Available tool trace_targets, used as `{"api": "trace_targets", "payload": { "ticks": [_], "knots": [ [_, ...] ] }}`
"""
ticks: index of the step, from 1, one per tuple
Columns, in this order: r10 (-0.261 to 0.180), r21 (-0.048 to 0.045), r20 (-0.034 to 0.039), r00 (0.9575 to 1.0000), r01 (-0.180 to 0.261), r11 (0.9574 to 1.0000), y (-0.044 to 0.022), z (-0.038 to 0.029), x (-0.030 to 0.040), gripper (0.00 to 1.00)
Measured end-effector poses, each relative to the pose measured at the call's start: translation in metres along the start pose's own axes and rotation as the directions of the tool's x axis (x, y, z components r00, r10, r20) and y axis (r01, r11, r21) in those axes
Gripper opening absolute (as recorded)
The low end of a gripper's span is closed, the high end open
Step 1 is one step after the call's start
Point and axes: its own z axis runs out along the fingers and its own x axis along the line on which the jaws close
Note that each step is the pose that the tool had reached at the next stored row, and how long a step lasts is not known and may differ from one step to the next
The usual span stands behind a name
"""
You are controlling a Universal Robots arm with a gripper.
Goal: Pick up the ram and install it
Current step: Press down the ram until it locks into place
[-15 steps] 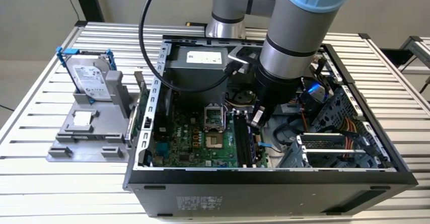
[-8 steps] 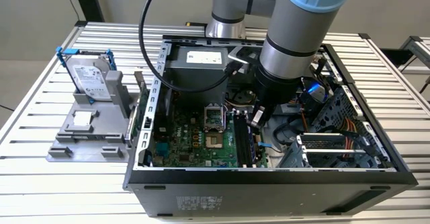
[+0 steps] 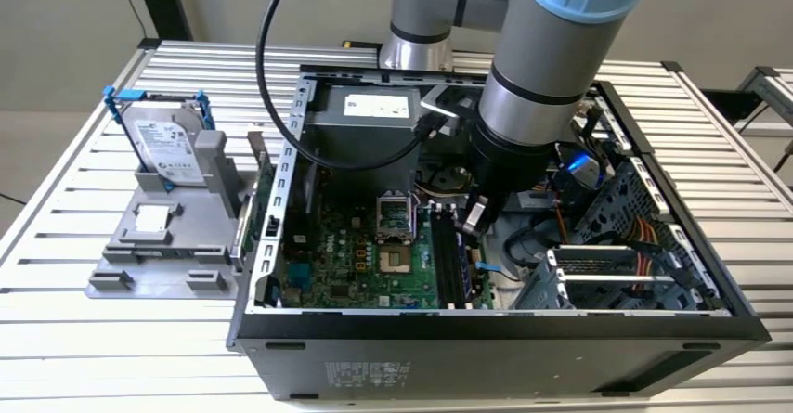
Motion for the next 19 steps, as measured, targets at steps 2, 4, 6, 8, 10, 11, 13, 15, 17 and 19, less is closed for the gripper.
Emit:
{"api": "trace_targets", "payload": {
  "ticks": [2, 4, 6, 8, 10, 11, 13, 15, 17, 19],
  "knots": [
    [-0.002, 0.0000, -0.0001, 1.0000, 0.002, 1.0000, 0.0000, 0.0000, 0.0000, 0.00],
    [-0.010, 0.0002, -0.0002, 1.0000, 0.010, 1.0000, 0.0000, 0.0000, 0.0000, 0.00],
    [-0.021, 0.0007, -0.0003, 0.9998, 0.021, 0.9998, -0.0001, -0.0001, 0.0000, 0.00],
    [-0.035, 0.0011, -0.0003, 0.9994, 0.035, 0.9994, 0.0000, 0.0000, 0.0000, 0.00],
    [-0.047, 0.0016, -0.0004, 0.9989, 0.047, 0.9989, 0.0000, 0.0000, 0.0000, 0.00],
    [-0.060, 0.0021, -0.0006, 0.9982, 0.060, 0.9982, 0.0000, -0.0001, 0.0000, 0.00],
    [-0.077, 0.0026, -0.0007, 0.9970, 0.077, 0.9970, 0.0000, -0.0001, 0.0000, 0.00],
    [-0.088, 0.0030, -0.0008, 0.9961, 0.088, 0.9961, 0.0000, 0.0000, 0.0000, 0.00],
    [-0.098, 0.0032, -0.0009, 0.9952, 0.098, 0.9952, 0.0000, 0.0000, 0.0000, 0.00],
    [-0.107, 0.0035, -0.0009, 0.9943, 0.107, 0.9943, 0.0000, 0.0000, 0.0000, 0.00]
  ]
}}
